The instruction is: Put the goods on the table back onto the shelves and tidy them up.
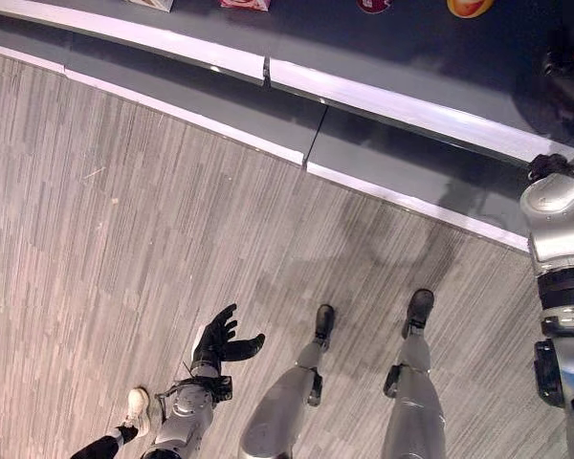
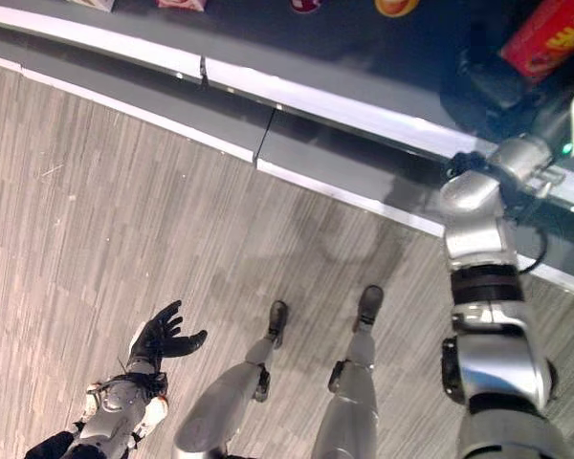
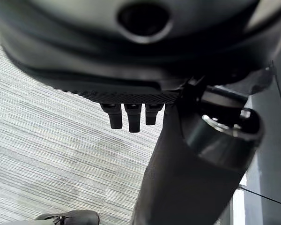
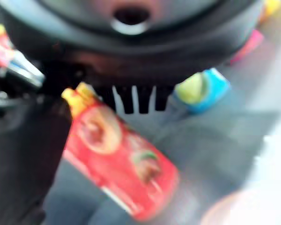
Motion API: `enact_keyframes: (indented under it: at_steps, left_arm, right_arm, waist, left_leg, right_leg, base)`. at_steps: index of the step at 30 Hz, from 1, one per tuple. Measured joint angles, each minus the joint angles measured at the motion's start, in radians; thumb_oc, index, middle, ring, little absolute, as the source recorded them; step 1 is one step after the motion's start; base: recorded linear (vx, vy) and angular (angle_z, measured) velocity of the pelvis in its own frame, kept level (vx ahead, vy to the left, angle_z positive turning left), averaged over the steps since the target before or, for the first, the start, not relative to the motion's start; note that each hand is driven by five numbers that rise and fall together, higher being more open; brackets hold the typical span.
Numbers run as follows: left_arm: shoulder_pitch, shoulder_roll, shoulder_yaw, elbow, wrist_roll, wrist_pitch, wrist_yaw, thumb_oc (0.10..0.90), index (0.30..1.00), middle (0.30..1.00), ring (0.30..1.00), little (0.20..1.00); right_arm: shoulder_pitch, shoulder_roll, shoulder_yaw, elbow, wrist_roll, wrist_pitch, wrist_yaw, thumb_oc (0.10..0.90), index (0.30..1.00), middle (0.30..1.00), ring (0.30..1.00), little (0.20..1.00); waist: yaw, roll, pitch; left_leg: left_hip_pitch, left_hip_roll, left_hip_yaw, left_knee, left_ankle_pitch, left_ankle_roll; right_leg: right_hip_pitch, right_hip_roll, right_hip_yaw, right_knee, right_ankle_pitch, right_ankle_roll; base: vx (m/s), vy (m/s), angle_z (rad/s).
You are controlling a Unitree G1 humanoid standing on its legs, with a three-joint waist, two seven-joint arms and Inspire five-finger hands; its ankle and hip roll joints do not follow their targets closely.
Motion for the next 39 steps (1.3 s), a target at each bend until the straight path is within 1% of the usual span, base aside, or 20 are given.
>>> enact_keyframes:
  at_steps: [2,7,17,27,31,39]
  left_arm:
    - [0.000,0.000,-0.001,0.000,0.000,0.000,0.003,0.800,0.900,0.900,0.900,0.900]
    - [0.000,0.000,0.000,0.001,0.000,0.000,0.004,0.800,0.900,0.900,0.900,0.900]
    - [0.000,0.000,0.000,0.000,0.000,0.000,0.005,0.800,0.900,0.900,0.900,0.900]
    - [0.000,0.000,0.000,0.000,-0.001,0.000,0.006,0.800,0.900,0.900,0.900,0.900]
    - [0.000,0.000,0.000,0.000,-0.001,0.000,0.006,0.800,0.900,0.900,0.900,0.900]
    - [0.000,0.000,0.000,-0.001,-0.002,0.000,0.009,0.800,0.900,0.900,0.900,0.900]
  right_arm:
    - [0.006,0.022,-0.001,0.010,0.041,-0.007,0.003,0.800,0.900,0.900,0.900,0.900]
    - [-0.001,0.022,-0.001,0.036,0.068,-0.020,0.019,0.800,0.900,0.900,0.900,0.900]
    - [-0.047,0.014,0.001,0.047,0.073,-0.020,0.019,0.800,0.900,0.900,0.900,0.900]
    - [-0.048,-0.004,0.038,0.049,0.073,-0.020,0.023,0.800,0.900,0.900,0.900,0.900]
    - [-0.048,-0.010,0.038,0.049,0.073,-0.020,0.044,0.800,0.900,0.900,0.900,0.900]
    - [-0.059,-0.016,0.046,0.080,0.072,-0.019,0.042,0.800,0.900,0.900,0.900,0.900]
  waist:
    - [-0.001,-0.006,0.004]
    - [0.001,-0.015,0.010]
    - [0.001,-0.015,0.010]
    - [0.001,-0.015,0.010]
    - [0.001,-0.015,0.010]
    - [-0.001,-0.015,0.010]
  left_leg:
    - [0.000,0.000,0.000,0.000,0.000,0.000]
    - [0.000,0.000,0.000,0.000,0.000,0.000]
    - [0.000,0.001,-0.001,0.000,0.000,0.000]
    - [0.002,0.001,-0.002,0.001,0.000,0.000]
    - [0.003,0.002,-0.001,0.001,0.000,0.000]
    - [0.004,0.006,-0.003,0.001,0.000,0.001]
  right_leg:
    - [0.000,0.000,0.000,0.000,0.000,0.000]
    - [0.001,0.000,0.000,0.000,0.002,-0.003]
    - [0.002,0.001,-0.001,0.000,0.003,-0.004]
    - [0.005,0.001,-0.002,0.000,0.004,-0.005]
    - [0.006,0.002,-0.002,0.000,0.005,-0.007]
    - [0.008,0.007,-0.003,0.000,0.007,-0.009]
  base:
    - [0.00,0.000,0.00]
    - [0.00,0.000,0.00]
    - [0.00,0.000,0.00]
    - [0.00,0.000,0.00]
    - [0.00,0.000,0.00]
    - [0.00,0.000,0.00]
